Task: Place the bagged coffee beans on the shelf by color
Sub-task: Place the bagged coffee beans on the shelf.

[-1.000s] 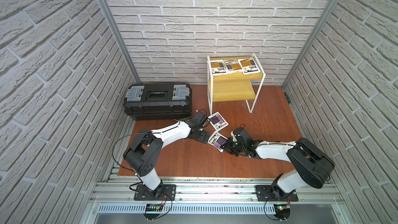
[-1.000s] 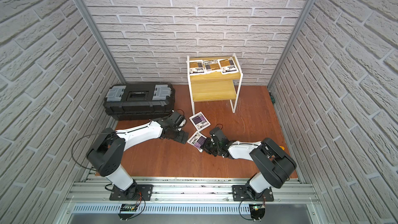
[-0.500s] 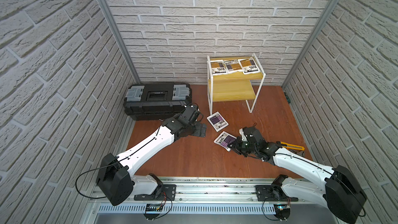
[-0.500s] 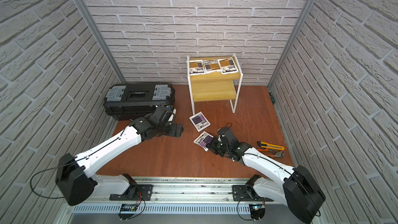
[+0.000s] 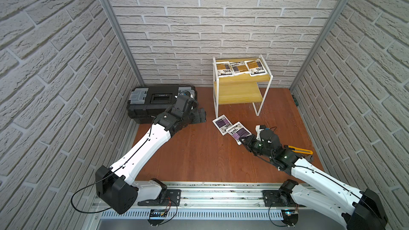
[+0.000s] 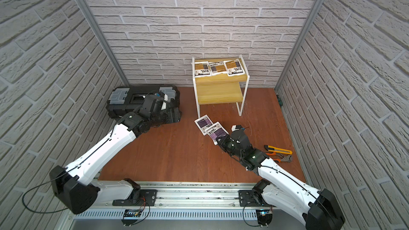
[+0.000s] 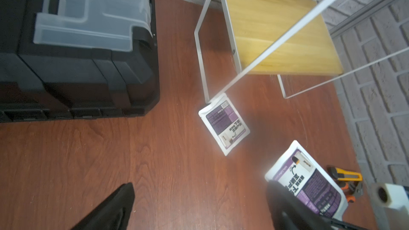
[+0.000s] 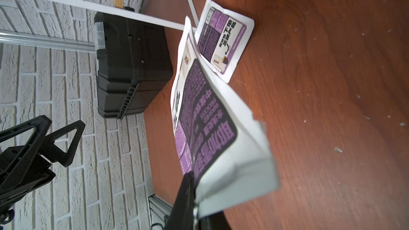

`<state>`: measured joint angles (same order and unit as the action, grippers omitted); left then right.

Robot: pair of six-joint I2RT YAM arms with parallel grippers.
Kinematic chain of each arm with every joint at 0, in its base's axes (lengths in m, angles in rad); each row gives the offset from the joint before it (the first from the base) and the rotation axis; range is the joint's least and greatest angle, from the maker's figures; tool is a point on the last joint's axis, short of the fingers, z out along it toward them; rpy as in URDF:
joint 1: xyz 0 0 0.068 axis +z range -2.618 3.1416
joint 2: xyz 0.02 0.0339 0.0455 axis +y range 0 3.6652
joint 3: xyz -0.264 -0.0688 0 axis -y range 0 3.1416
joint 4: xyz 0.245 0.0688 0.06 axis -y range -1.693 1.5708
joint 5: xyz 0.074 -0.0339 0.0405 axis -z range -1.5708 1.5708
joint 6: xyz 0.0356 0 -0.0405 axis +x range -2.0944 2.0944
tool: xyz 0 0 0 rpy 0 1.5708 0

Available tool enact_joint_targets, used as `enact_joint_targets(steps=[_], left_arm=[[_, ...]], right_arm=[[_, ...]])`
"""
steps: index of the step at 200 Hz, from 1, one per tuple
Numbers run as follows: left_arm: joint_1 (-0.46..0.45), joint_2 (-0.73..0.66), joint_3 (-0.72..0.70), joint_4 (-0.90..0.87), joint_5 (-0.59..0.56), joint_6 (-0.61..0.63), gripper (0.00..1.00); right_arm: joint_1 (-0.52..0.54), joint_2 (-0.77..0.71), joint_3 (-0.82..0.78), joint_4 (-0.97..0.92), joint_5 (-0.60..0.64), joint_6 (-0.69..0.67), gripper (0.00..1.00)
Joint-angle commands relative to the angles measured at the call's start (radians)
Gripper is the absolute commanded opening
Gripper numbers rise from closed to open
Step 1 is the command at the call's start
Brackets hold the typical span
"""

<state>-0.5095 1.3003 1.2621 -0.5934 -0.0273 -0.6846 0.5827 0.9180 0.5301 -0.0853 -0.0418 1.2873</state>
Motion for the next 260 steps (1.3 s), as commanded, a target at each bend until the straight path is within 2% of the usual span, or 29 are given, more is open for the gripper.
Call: enact_joint_targets(steps=[1, 36, 118, 211, 260], left_arm=[[0.029, 0.037, 0.041, 0.091, 0.063, -0.042, 0.99], [0.067, 0.090, 0.090, 0.138, 0.100, -0.082, 0.99], [0.167, 0.172, 0.150, 0.197, 0.175, -0.111, 0.99], [0.214, 0.220, 0.151, 0.194, 0.212, -0.090, 0.99], [0.219, 0.226, 0.148, 0.188, 0.217, -0.078, 0.99]], right_arm=[[-0.003, 0.001, 0.058, 0.106, 0.100, -0.002, 0.02], [-0.003, 0.077, 0.126, 0.155, 0.188, -0.007, 0.02], [-0.007, 0.408, 0.360, 0.280, 0.297, 0.006, 0.02], [-0.070, 0.718, 0.596, 0.400, 0.298, 0.078, 0.02], [-0.094, 0.833, 0.725, 0.386, 0.269, 0.089, 0.02]])
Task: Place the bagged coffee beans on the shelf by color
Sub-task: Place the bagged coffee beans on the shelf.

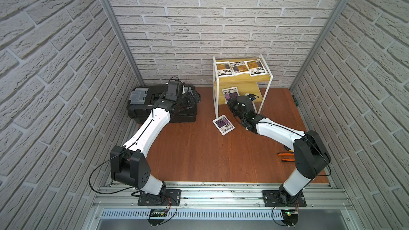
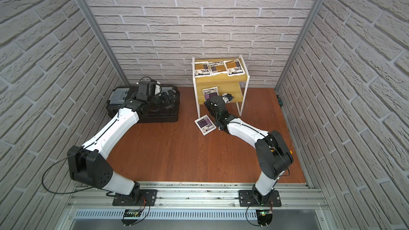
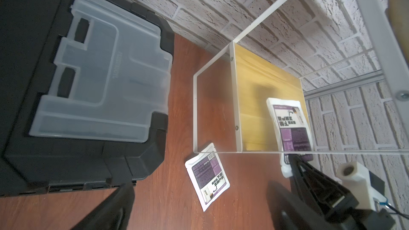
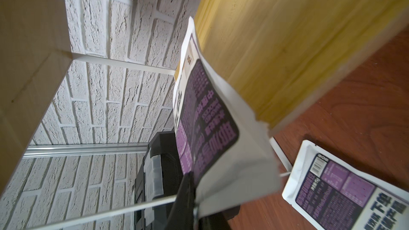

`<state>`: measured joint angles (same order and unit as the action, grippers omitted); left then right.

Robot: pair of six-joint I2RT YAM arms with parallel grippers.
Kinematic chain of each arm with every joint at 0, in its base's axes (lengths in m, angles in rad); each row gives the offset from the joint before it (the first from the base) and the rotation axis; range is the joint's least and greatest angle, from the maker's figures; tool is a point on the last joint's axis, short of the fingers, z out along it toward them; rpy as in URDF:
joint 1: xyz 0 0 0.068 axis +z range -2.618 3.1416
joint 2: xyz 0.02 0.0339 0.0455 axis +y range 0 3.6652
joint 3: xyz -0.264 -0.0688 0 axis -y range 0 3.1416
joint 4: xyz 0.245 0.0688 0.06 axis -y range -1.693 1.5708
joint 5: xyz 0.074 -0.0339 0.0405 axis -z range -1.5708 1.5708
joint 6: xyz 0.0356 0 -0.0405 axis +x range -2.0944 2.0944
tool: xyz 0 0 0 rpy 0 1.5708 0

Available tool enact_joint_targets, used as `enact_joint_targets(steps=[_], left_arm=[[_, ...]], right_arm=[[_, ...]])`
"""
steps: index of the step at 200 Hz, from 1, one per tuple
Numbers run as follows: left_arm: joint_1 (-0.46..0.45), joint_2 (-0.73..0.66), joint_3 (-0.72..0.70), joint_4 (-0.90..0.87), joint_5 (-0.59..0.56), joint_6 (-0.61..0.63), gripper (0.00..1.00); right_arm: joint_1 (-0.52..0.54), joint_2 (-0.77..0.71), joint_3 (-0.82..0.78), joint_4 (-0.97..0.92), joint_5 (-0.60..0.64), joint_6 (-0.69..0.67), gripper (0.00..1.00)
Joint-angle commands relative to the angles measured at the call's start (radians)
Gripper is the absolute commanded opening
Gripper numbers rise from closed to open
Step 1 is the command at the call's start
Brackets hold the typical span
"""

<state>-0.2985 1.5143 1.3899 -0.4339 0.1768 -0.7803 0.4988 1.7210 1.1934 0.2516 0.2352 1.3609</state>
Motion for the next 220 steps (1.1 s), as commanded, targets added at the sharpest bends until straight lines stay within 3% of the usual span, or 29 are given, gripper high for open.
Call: enact_joint_targets(steps=[1, 143, 220], left_arm=[[0.007, 0.012, 0.021, 0.029, 0.013, 0.017, 0.98], [0.009, -0.005, 0.003, 0.026, 0.000, 0.023, 0.99], [0.007, -0.013, -0.006, 0.027, -0.008, 0.024, 0.98]], right_arm=[[-0.011, 0.032, 0.064, 0.048, -0.010, 0.017, 0.02], [-0.028, 0.246, 0.259, 0.031, -0.053, 0.094, 0.03], [-0.031, 0.238, 0.263, -0.015, -0.093, 0.079, 0.48]])
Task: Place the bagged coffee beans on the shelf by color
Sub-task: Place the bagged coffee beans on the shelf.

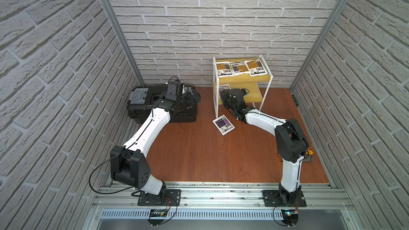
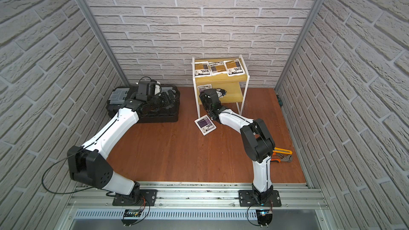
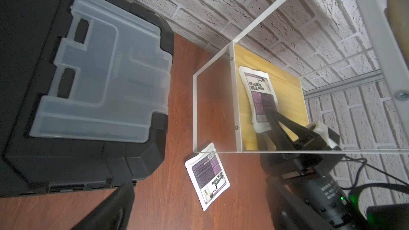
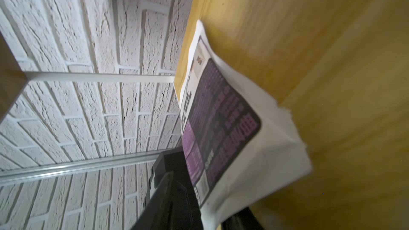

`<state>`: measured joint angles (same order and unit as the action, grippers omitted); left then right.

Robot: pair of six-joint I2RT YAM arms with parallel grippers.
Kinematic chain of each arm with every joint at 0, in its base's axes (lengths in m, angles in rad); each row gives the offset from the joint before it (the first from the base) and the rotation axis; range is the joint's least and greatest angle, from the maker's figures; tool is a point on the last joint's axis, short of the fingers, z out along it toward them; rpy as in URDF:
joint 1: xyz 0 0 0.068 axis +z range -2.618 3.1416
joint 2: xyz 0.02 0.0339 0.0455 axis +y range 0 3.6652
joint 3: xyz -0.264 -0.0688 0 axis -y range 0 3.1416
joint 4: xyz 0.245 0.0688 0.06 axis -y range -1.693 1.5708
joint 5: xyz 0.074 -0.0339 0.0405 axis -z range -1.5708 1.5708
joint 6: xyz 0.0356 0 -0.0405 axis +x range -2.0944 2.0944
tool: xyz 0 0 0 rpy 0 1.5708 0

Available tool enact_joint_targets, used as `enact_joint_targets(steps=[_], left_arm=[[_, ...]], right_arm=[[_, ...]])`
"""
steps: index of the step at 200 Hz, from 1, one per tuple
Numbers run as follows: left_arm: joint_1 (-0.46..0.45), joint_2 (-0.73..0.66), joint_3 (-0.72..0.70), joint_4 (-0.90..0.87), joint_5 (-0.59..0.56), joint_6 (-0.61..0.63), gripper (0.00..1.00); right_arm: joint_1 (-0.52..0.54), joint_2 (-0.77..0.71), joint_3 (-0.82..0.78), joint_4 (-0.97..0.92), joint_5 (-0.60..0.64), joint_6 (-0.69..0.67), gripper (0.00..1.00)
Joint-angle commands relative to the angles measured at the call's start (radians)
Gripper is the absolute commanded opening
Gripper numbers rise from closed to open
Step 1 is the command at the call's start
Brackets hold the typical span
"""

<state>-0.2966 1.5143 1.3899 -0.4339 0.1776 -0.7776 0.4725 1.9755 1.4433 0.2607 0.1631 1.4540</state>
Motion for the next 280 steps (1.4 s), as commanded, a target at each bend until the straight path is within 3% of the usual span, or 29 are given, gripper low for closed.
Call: enact_joint_targets(steps=[1, 105, 174, 235, 280], left_arm=[[0.004, -0.014, -0.006, 0.027, -0.009, 0.021, 0.98], [-0.004, -0.038, -0.010, 0.026, -0.019, 0.036, 0.98], [-0.042, -0.077, -0.030, -0.005, -0.055, 0.089, 0.99], [-0.191, -0.137, -0.141, -0.070, -0.199, 0.199, 0.99], [-0.323, -0.094, -0.233, -0.052, -0.330, 0.213, 0.98]], right_arm=[[-0.005, -0.016, 0.013, -0.024, -0.022, -0.014, 0.48], [0.006, -0.130, -0.051, -0.125, -0.076, -0.045, 0.66], [0.023, -0.312, -0.229, -0.147, -0.141, -0.098, 0.67], [0.030, -0.583, -0.489, -0.268, -0.185, -0.208, 0.67], [0.022, -0.762, -0.663, -0.429, -0.130, -0.272, 0.68]])
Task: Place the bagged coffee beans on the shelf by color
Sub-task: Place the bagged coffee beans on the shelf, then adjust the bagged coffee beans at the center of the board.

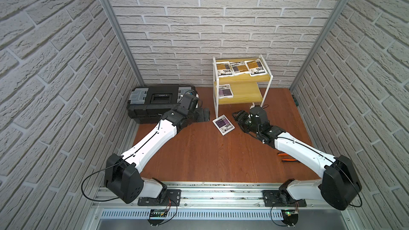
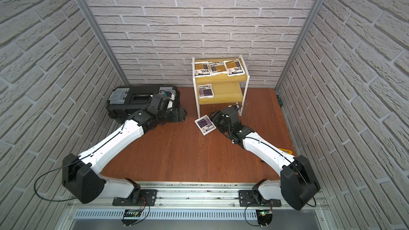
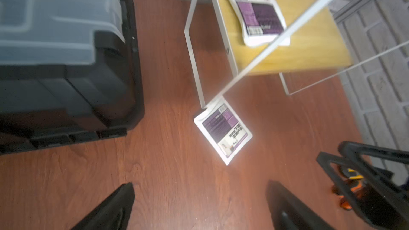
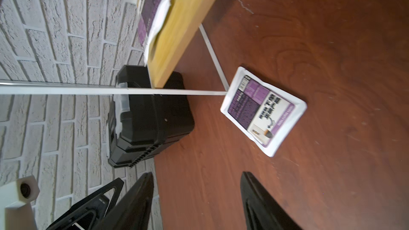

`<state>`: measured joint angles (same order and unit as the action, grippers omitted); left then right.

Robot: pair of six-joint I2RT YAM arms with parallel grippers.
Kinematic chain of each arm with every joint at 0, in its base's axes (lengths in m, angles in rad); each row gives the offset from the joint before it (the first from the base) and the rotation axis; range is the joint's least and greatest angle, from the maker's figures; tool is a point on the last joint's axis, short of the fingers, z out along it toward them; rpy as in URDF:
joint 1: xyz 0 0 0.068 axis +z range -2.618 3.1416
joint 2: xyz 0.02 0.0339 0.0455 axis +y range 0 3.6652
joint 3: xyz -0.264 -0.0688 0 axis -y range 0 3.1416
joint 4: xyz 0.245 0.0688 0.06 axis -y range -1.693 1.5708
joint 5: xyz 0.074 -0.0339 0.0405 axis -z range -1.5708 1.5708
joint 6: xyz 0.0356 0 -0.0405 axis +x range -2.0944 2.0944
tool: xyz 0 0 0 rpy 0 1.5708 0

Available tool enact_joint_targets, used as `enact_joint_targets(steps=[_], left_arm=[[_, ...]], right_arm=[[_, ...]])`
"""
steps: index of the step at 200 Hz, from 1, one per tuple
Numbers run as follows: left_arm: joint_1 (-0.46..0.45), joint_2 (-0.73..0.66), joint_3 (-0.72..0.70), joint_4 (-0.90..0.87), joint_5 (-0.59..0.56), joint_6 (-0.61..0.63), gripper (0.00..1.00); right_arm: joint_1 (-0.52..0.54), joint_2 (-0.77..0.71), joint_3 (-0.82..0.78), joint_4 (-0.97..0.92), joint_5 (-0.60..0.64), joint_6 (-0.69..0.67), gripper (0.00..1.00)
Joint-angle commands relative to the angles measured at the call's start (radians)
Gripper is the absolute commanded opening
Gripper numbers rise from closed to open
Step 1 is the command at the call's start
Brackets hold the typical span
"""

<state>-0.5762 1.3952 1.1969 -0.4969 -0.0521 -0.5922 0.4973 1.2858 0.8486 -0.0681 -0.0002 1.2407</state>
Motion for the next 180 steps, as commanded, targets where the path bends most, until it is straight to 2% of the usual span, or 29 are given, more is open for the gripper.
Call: enact_joint_targets(steps=[1, 43, 68, 96, 123, 180], left_arm=[[-0.045, 0.027, -0.041, 0.013, -0.102, 0.027, 0.98], [-0.081, 0.146, -0.052, 0.078, -0.128, 0.024, 0.98], [-0.083, 0.219, -0.043, 0.128, -0.123, 0.035, 0.98], [-0.082, 0.273, -0.038, 0.145, -0.121, 0.050, 0.99], [-0.081, 0.266, -0.063, 0.139, -0.133, 0.049, 0.98], [-0.082, 0.191, -0.142, 0.123, -0.138, 0.027, 0.99]], right_arm=[[-0.003, -0.075, -0.073, -0.102, 0.034, -0.059, 0.68], [-0.036, -0.126, -0.186, -0.117, 0.030, -0.096, 0.69], [-0.057, -0.068, -0.177, -0.094, -0.020, -0.196, 0.68], [-0.077, 0.043, -0.099, -0.109, -0.061, -0.308, 0.68], [-0.093, 0.151, -0.043, -0.073, -0.074, -0.349, 0.68], [-0.105, 0.348, -0.003, 0.111, -0.039, -0.333, 0.66]])
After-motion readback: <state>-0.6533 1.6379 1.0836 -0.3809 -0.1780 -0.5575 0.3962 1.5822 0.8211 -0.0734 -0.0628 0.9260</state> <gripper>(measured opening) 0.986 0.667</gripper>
